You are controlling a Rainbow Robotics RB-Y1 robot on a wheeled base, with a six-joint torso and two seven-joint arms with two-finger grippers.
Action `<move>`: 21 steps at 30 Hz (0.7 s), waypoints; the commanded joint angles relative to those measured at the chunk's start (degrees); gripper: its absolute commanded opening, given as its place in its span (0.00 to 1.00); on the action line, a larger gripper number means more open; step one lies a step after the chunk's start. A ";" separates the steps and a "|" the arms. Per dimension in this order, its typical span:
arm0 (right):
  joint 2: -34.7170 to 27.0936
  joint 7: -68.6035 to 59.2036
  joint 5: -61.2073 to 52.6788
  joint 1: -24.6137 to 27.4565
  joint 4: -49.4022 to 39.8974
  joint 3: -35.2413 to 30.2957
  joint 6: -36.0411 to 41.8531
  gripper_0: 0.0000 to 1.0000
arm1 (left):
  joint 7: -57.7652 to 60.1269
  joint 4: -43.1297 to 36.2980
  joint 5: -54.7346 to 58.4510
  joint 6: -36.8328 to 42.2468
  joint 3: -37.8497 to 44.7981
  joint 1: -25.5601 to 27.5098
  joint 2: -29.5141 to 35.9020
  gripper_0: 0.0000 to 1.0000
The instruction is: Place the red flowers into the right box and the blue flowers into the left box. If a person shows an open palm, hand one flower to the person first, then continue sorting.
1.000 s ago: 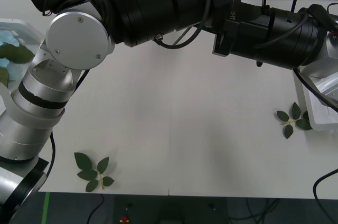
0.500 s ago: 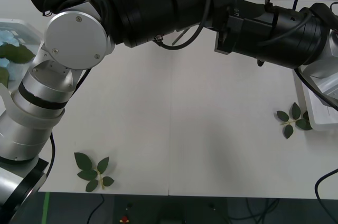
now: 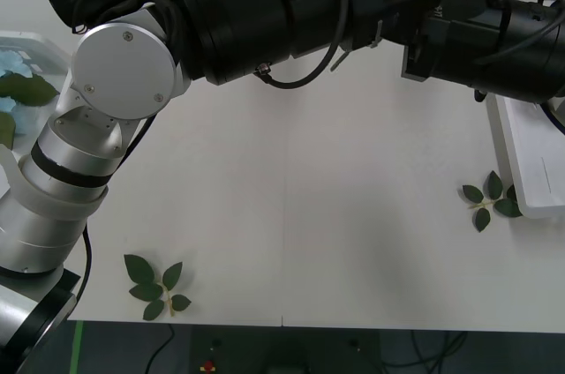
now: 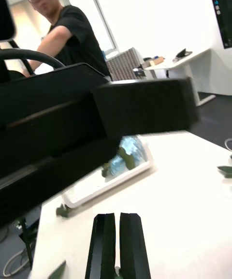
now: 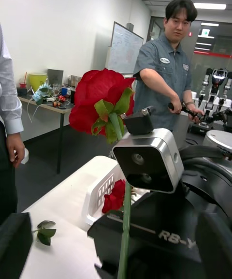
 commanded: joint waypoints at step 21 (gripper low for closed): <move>-18.11 -35.97 10.67 -4.88 4.40 -1.71 -5.37 0.00 | -2.47 -0.73 2.30 -0.89 0.83 0.85 1.12 1.00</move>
